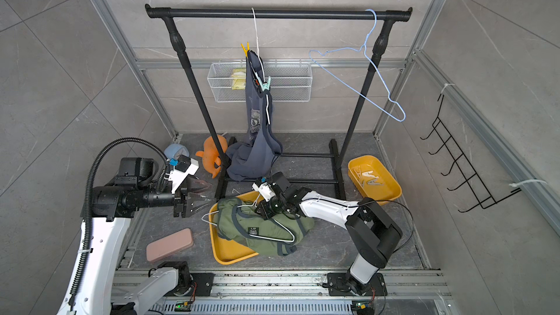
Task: Remove the clothespins securing tank tops to the hanger
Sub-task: Pick up the hanger from the storage box, then remove the tank top from the hanger.
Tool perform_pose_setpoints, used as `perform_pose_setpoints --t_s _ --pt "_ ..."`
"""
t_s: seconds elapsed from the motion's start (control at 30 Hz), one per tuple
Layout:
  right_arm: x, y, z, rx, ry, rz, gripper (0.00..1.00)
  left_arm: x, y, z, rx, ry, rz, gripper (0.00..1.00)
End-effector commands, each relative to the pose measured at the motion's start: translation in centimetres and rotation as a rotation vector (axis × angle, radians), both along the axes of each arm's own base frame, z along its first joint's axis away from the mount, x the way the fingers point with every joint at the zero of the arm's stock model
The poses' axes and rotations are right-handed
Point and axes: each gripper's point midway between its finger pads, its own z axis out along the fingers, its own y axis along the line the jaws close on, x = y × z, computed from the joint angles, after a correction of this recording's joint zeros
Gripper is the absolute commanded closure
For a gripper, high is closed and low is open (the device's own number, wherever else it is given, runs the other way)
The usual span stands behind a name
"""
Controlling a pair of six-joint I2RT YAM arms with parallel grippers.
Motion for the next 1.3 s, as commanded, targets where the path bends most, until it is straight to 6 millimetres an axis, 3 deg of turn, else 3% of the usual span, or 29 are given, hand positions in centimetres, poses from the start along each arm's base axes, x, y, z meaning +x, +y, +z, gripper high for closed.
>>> perform_pose_setpoints --t_s 0.0,0.3,0.5,0.67,0.8,0.97,1.27 --pt "1.4 0.0 3.7 0.010 -0.112 -0.022 0.98 0.7 -0.1 0.2 -0.015 0.003 0.022 0.33" --pt "1.2 -0.5 11.4 0.082 -0.251 -0.001 1.00 1.6 0.5 0.4 0.011 0.003 0.099 0.37" --pt "-0.1 -1.0 14.8 0.106 -0.279 0.049 1.00 1.5 0.3 0.1 -0.019 0.062 0.104 0.45" --pt "-1.2 -1.3 17.8 0.135 -0.298 0.088 1.00 1.6 0.3 -1.7 -0.012 0.111 0.102 0.48" --pt "-2.2 -1.7 20.8 0.200 -0.330 0.102 1.00 2.0 0.6 -3.7 0.029 0.149 0.121 0.40" --pt "-2.5 -1.6 22.7 0.253 -0.354 0.106 1.00 1.9 0.9 -4.7 0.069 0.190 0.115 0.33" --pt "-2.9 -1.2 23.9 0.321 -0.373 0.110 1.00 2.9 1.8 -6.5 0.141 0.191 0.174 0.24"
